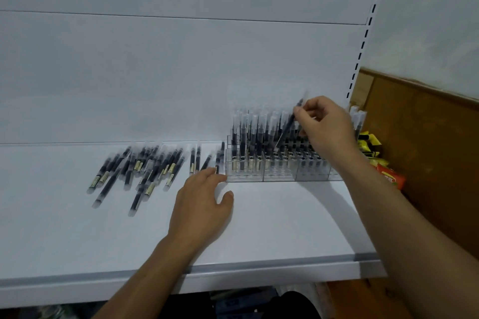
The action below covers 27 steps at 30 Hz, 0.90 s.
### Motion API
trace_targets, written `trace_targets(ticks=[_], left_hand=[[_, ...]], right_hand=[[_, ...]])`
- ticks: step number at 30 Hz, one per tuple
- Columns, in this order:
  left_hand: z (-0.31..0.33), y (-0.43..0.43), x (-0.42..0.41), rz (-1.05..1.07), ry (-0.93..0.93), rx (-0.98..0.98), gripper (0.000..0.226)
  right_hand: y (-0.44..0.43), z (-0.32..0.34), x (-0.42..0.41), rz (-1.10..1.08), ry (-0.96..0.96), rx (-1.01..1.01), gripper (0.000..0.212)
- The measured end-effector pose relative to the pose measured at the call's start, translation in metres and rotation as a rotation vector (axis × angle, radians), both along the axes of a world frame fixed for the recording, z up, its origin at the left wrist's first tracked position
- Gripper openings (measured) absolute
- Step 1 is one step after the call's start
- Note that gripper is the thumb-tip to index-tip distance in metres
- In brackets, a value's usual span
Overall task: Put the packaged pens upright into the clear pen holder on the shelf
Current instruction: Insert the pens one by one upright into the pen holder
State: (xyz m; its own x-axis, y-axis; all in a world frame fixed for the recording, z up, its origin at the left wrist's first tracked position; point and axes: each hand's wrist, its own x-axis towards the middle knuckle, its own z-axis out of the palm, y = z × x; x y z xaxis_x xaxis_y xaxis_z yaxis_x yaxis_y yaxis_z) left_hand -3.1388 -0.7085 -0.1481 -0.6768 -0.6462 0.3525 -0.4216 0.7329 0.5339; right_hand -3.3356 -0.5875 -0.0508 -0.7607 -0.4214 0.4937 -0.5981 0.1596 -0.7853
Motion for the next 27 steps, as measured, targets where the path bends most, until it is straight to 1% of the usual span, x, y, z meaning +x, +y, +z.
trace_targets(ticks=[5,9,10,13,16,18,20,22,24,26,27], left_hand=[[0.001,0.001,-0.001,0.02,-0.048,0.007,0.041],[0.001,-0.001,-0.001,0.019,-0.064,0.002,0.04],[0.001,-0.001,-0.001,0.018,-0.069,0.001,0.041],[0.003,-0.002,-0.001,0.01,-0.077,0.005,0.042],[0.004,-0.01,0.001,-0.014,-0.093,0.001,0.042],[0.006,-0.023,0.003,-0.03,-0.062,-0.029,0.041],[0.009,-0.039,0.004,-0.027,-0.064,-0.1,0.042],[0.013,-0.055,0.004,-0.07,-0.146,-0.162,0.051],[0.014,-0.066,0.001,-0.163,-0.285,-0.19,0.063],[0.012,-0.075,-0.002,-0.228,-0.441,-0.23,0.064],[0.011,-0.077,-0.003,-0.229,-0.506,-0.237,0.063]], right_hand=[[-0.008,-0.006,-0.005,-0.045,0.192,0.22,0.013],[-0.013,-0.013,-0.005,0.026,0.2,0.442,0.014],[-0.015,-0.017,-0.004,0.042,0.191,0.466,0.015],[-0.017,-0.021,-0.002,0.044,0.187,0.452,0.015],[-0.013,-0.017,0.001,0.021,0.22,0.542,0.015],[-0.005,-0.015,0.007,-0.026,0.25,0.598,0.015],[-0.001,-0.015,0.024,-0.023,0.264,0.58,0.013],[-0.007,-0.019,0.052,0.103,0.247,0.552,0.013],[-0.021,-0.031,0.082,0.273,0.268,0.549,0.02],[-0.04,-0.042,0.105,0.384,0.306,0.578,0.027],[-0.05,-0.046,0.112,0.41,0.35,0.624,0.03]])
